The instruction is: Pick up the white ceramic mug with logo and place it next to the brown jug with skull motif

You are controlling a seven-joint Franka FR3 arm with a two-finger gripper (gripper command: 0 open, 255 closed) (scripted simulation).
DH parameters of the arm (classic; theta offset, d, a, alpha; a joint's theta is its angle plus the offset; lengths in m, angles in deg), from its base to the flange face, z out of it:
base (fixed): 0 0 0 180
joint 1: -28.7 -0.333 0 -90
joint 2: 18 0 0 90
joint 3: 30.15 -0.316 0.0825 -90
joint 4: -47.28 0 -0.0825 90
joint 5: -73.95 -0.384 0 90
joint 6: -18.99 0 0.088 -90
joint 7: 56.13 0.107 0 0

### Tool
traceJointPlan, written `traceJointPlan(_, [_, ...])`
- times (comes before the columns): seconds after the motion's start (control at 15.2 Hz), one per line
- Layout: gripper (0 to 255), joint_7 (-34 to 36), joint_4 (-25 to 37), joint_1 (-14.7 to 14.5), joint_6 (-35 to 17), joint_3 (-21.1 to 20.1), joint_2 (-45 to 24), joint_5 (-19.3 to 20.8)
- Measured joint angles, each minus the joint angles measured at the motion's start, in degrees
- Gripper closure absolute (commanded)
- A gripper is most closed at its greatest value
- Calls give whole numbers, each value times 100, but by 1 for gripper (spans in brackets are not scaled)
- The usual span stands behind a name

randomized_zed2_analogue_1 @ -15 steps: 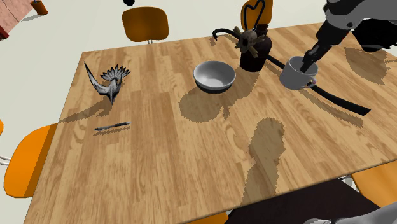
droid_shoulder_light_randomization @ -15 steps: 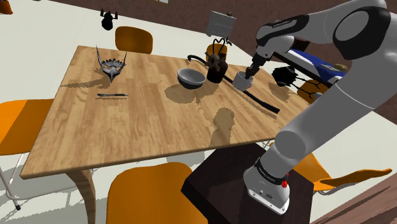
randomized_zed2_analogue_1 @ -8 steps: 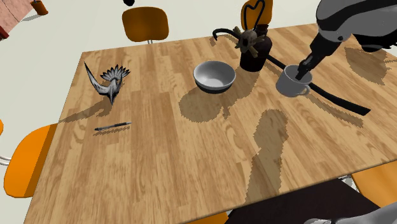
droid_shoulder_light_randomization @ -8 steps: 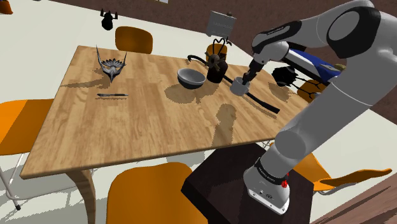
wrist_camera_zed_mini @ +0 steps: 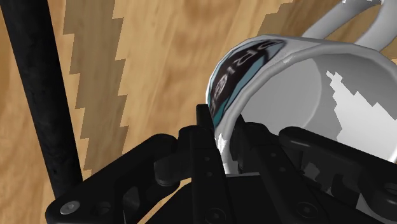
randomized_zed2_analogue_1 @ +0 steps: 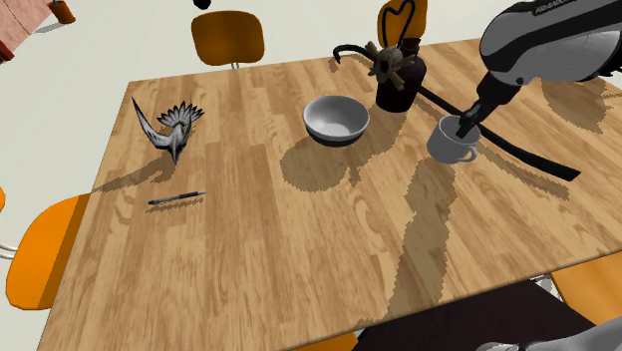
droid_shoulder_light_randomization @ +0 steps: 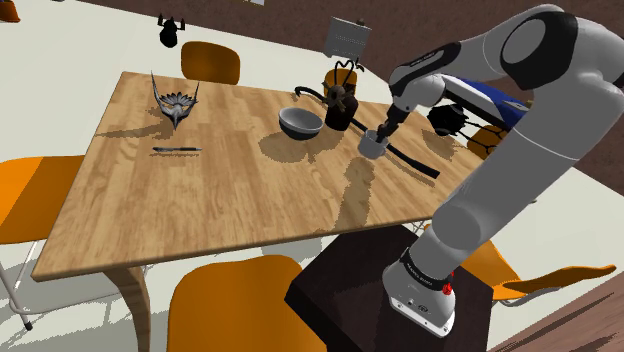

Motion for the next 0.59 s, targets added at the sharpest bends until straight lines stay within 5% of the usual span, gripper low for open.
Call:
traceJointPlan(0.53, [255, -115, -52, 2, -178, 0, -158, -141])
traceJointPlan(0.59, [0, -116, -52, 2, -179, 0, -159, -141])
